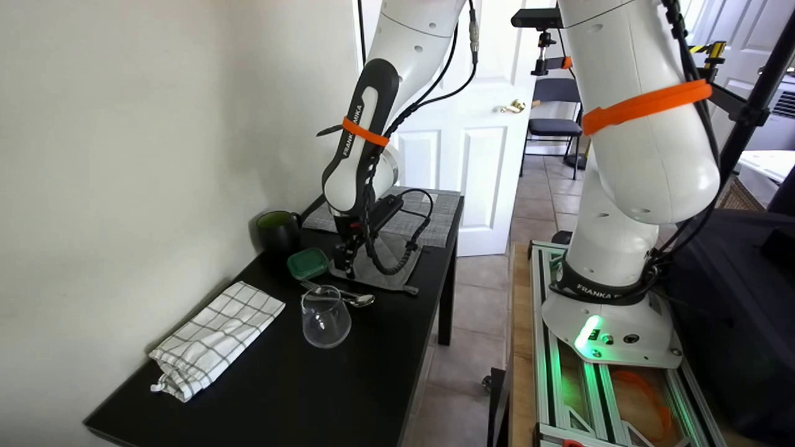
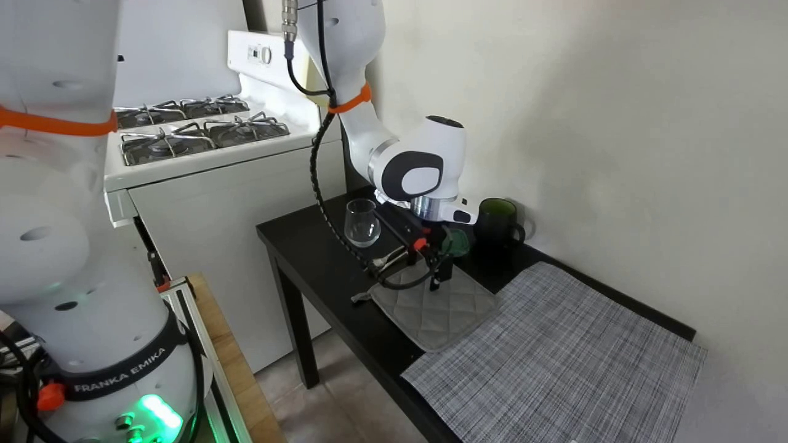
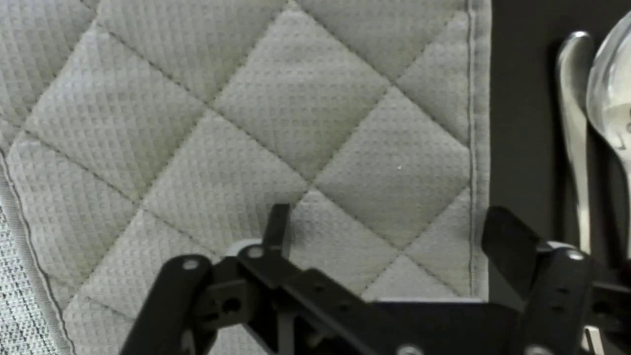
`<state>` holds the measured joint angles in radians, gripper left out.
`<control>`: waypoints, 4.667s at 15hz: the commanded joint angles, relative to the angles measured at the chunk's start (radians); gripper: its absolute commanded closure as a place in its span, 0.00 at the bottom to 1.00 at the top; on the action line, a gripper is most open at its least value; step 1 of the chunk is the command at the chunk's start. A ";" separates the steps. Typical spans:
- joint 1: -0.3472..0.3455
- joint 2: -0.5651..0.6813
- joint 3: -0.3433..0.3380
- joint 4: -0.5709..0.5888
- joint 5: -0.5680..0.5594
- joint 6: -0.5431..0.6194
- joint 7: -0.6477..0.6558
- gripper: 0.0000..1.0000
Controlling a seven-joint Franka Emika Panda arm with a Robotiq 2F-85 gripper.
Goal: Put the grey potholder on the glass cup
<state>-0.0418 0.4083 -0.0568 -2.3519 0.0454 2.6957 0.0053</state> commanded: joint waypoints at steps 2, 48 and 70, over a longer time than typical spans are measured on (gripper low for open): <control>0.008 0.026 0.000 0.014 -0.006 0.021 0.032 0.34; 0.144 -0.283 0.017 -0.014 -0.236 -0.250 0.292 0.98; 0.196 -0.311 0.179 0.082 -0.205 -0.394 0.272 0.98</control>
<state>0.1366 0.0825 0.1096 -2.2975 -0.1572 2.3496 0.2594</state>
